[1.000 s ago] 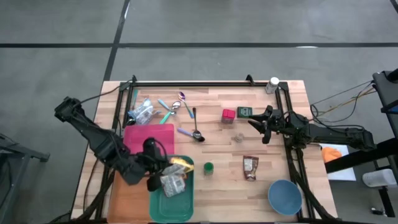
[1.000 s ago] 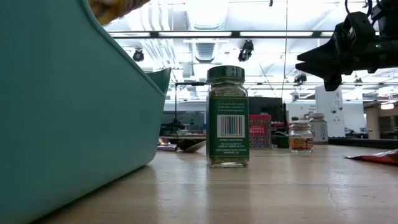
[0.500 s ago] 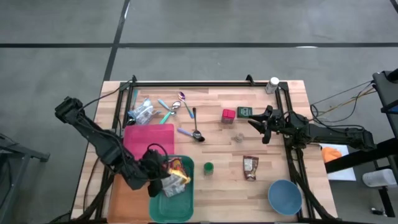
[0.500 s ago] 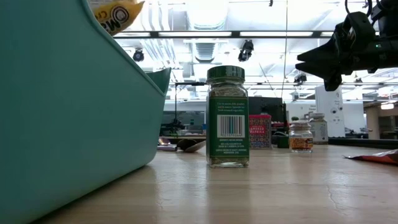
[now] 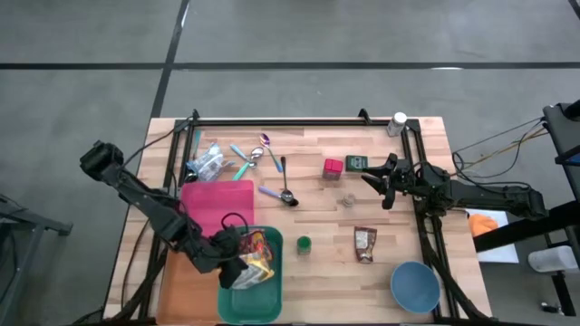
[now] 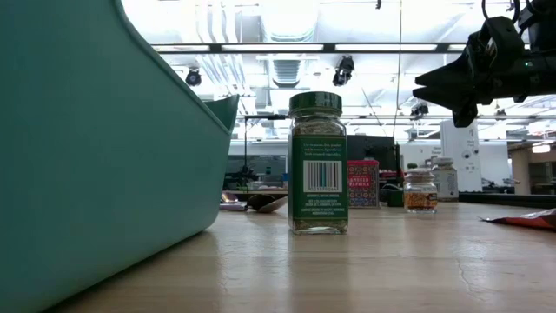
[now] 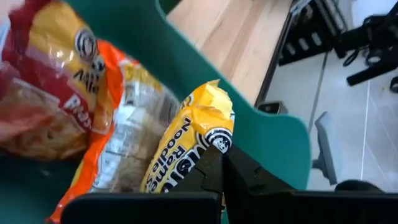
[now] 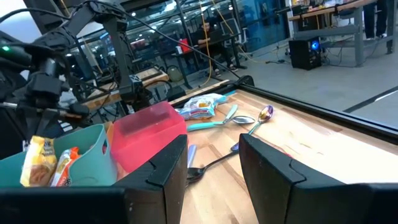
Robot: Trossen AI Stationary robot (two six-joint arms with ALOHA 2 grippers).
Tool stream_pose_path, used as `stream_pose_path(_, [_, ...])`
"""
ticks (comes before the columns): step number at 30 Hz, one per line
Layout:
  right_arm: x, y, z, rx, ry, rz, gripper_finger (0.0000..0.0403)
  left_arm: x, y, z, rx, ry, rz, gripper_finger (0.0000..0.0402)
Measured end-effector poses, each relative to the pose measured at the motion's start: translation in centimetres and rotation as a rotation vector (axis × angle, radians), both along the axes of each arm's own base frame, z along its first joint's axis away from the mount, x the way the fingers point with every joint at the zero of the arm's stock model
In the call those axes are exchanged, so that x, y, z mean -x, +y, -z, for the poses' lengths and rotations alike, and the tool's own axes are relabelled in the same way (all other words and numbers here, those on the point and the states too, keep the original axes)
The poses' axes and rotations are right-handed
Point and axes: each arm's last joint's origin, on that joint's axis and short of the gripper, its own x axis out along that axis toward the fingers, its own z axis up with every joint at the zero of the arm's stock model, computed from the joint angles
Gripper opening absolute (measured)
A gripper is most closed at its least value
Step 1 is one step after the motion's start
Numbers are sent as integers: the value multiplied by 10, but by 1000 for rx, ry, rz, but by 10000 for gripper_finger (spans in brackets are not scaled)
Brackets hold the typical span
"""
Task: Pick & Place Food Item
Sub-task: Put the yellow noodle pack into the green bin, then put the light blue noodle pack into the green bin
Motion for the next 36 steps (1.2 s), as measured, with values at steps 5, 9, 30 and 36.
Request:
stream_pose_path(5, [0, 0, 0, 0, 0, 0, 142, -2, -1, 6, 6, 44, 19, 0])
stream_pose_path(9, [0, 0, 0, 0, 0, 0, 142, -4, 1, 7, 11, 49, 15, 3])
stream_pose_path(30, [0, 0, 0, 0, 0, 0, 142, -7, 1, -1, -9, 30, 39, 197])
stream_pose_path(36, [0, 0, 0, 0, 0, 0, 142, -9, 6, -18, -151, 1, 17, 199])
